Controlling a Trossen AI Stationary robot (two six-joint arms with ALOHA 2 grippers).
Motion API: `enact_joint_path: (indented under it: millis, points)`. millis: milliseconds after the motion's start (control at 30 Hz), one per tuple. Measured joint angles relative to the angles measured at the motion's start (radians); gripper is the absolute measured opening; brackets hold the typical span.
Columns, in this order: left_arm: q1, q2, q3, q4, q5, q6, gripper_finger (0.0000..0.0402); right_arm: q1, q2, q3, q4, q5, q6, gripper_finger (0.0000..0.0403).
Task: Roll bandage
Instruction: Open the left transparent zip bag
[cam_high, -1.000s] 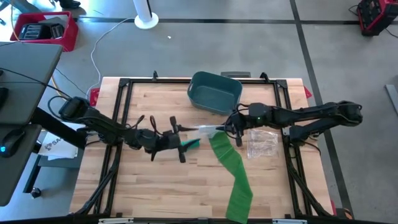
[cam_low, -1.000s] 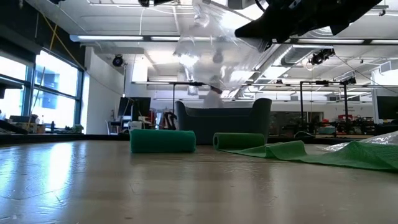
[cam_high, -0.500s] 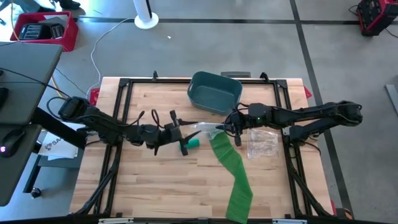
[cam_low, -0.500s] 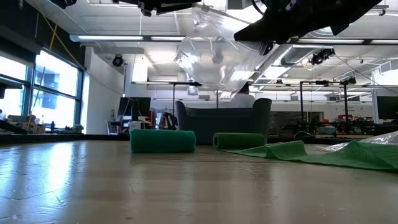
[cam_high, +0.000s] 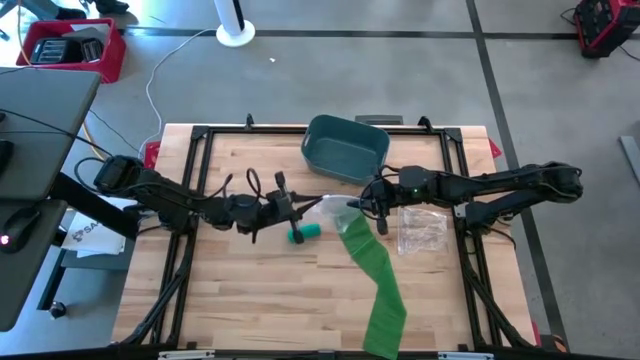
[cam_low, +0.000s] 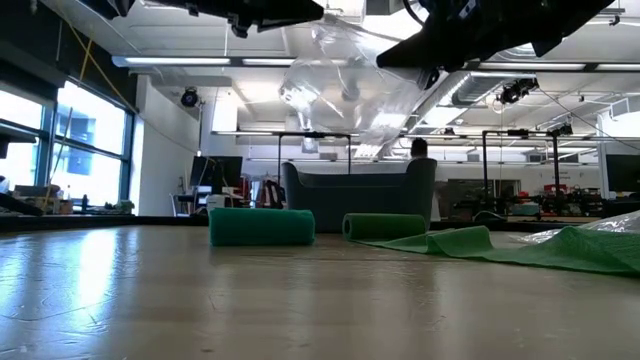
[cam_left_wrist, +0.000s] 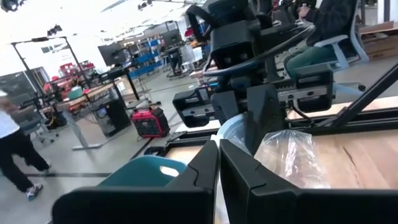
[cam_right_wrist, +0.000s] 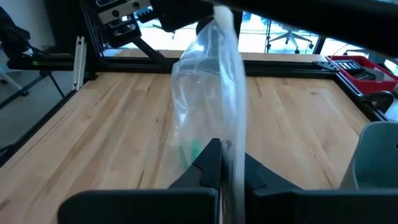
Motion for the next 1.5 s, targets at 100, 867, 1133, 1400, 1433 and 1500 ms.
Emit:
enact_joint_path:
  millis: [100, 867, 1133, 1400, 1433, 1500]
  points:
    - [0.004, 0.0, 0.0, -0.02, 0.005, -0.018, 0.0004, 0.0, 0.0, 0.0, -0.017, -0.001, 0.0, 0.0]
    - [-0.02, 0.0, 0.0, -0.107, 0.063, -0.103, 0.0001, 0.145, 0.051, 0.167, -0.009, 0.174, -0.264, 0.0182]
    - [-0.023, 0.0, -0.001, -0.123, 0.061, -0.113, 0.0001, 0.15, 0.264, 0.397, -0.23, 0.202, -0.258, 0.0127]
    - [-0.025, -0.001, -0.001, -0.129, 0.061, -0.113, 0.0001, 0.15, 0.308, 0.473, -0.351, 0.271, -0.258, 0.0046]
    - [-0.025, -0.001, -0.001, -0.132, 0.061, -0.113, 0.0001, 0.15, 0.308, 0.473, -0.356, 0.271, -0.258, 0.0038]
    - [-0.025, -0.001, -0.001, -0.138, 0.061, -0.113, 0.0001, 0.156, 0.307, 0.473, -0.358, 0.27, -0.256, 0.0024]
